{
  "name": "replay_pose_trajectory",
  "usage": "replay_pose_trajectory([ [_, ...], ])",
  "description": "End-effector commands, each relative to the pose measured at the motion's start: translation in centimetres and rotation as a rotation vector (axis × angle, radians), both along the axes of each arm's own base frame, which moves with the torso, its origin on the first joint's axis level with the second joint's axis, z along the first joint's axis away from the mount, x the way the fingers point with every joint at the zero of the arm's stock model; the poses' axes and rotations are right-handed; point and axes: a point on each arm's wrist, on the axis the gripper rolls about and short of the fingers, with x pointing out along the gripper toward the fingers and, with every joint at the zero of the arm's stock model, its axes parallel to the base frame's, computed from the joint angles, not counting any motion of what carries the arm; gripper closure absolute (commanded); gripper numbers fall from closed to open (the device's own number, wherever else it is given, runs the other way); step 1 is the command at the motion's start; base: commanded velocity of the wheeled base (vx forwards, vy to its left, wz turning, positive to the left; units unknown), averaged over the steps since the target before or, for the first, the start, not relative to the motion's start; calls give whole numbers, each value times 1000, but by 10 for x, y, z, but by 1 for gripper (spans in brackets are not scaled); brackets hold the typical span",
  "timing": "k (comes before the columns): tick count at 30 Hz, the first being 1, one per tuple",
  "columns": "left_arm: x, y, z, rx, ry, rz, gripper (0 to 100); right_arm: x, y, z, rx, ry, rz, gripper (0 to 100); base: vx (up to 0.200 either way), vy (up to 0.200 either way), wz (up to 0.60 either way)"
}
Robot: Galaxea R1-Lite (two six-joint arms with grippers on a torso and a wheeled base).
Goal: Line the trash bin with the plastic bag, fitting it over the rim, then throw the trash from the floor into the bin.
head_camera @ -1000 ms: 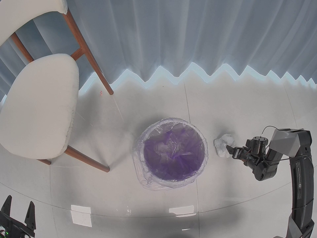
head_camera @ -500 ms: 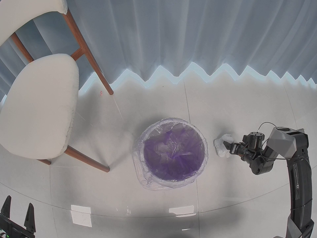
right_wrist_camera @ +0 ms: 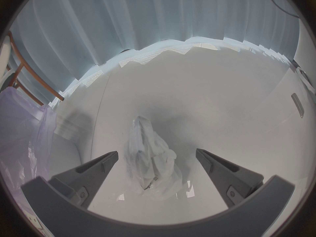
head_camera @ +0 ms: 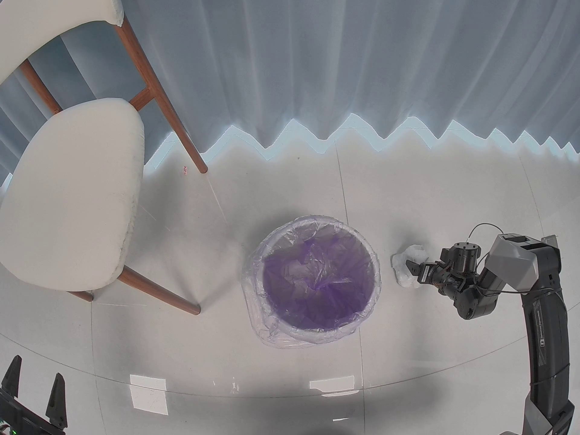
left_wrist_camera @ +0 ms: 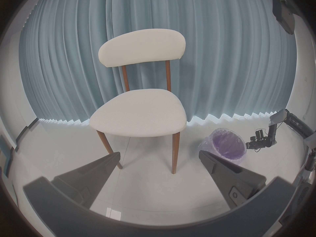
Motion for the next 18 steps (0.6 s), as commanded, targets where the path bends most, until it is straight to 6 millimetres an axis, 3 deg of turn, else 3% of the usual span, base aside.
replay_pose_trajectory([
  [1, 0, 0, -4, -9, -7, 11, 0, 1, 1, -2, 0, 15, 3, 100, 0, 0, 0],
  [12, 0, 2, -3, -34, -9, 76, 0, 2, 1, -1, 1, 21, 1, 100, 0, 0, 0],
  [18, 0, 0, -3, -22, -4, 0, 0, -1, 0, -1, 0, 29, 0, 100, 0, 0, 0],
])
